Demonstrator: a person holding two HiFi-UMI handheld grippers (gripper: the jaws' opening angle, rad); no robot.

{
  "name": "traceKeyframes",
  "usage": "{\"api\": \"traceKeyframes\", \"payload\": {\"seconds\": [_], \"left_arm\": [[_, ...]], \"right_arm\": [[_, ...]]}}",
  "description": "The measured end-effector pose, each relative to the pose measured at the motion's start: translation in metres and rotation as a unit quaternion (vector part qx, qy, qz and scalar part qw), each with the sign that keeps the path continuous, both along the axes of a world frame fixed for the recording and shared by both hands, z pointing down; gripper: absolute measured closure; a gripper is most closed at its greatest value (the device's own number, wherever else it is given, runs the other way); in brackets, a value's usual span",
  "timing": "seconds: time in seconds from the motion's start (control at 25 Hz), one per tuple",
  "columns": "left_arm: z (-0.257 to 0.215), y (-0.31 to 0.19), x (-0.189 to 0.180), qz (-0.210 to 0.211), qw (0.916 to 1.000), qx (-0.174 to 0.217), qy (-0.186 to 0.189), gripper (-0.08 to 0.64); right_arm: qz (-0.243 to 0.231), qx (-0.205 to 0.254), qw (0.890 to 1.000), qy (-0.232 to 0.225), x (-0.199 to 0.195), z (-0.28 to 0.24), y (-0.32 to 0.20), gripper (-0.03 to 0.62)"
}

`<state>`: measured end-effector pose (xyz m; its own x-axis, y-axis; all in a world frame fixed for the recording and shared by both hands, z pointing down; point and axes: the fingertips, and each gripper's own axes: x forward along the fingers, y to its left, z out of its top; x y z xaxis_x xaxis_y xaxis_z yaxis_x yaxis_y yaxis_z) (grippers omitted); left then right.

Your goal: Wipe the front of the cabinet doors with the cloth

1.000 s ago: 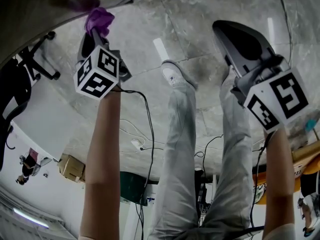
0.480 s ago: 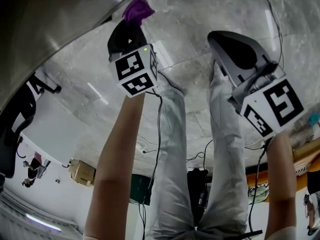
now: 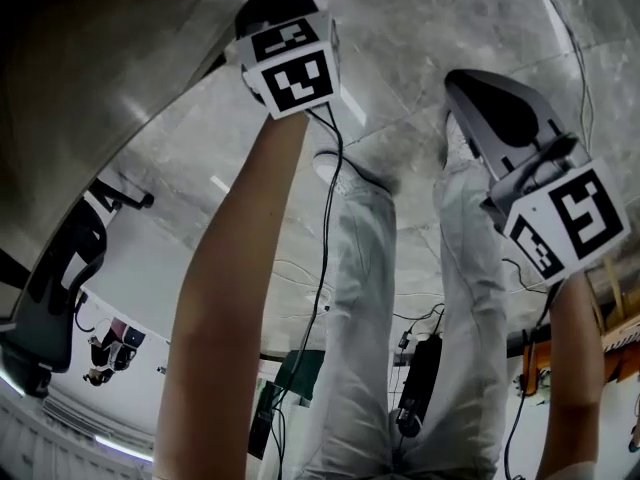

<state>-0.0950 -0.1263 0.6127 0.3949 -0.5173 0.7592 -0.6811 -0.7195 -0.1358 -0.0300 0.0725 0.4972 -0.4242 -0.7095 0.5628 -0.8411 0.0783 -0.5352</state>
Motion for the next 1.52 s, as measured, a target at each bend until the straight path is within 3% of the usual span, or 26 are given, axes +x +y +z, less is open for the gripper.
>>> {"api": "traceKeyframes", "payload": {"seconds": [0.2,0.4,0.8,1.0,1.2,1.52], "left_arm": [[0.008,-0.019,-0.031,-0.009,0.9996,0.003,-0.027,0.506],[0.005,-0.046,-0.079,-0.040,0.9983,-0.007,-0.043,0.506],[0.016,-0.037,-0.210,-0.065,0.9920,0.000,-0.108,0.506],[0.016,-0.042,-0.279,-0.079,0.9848,-0.002,-0.154,0.506],[0.011,-0.046,-0.330,-0.114,0.9775,0.007,-0.177,0.506],[-0.010,-0.041,-0.375,-0.146,0.9663,0.028,-0.210,0.506]], "right_arm": [[0.008,-0.001,1.000,-0.003,-0.019,0.004,-0.005,0.565],[-0.003,0.007,1.000,-0.008,-0.043,-0.007,-0.043,0.565],[-0.010,0.016,1.000,-0.008,-0.106,-0.007,-0.039,0.565],[-0.015,0.012,1.000,-0.008,-0.134,-0.005,-0.037,0.565],[-0.032,0.013,0.999,-0.011,-0.157,-0.006,-0.040,0.565],[-0.051,0.023,0.998,-0.018,-0.168,-0.015,-0.044,0.565]]}}
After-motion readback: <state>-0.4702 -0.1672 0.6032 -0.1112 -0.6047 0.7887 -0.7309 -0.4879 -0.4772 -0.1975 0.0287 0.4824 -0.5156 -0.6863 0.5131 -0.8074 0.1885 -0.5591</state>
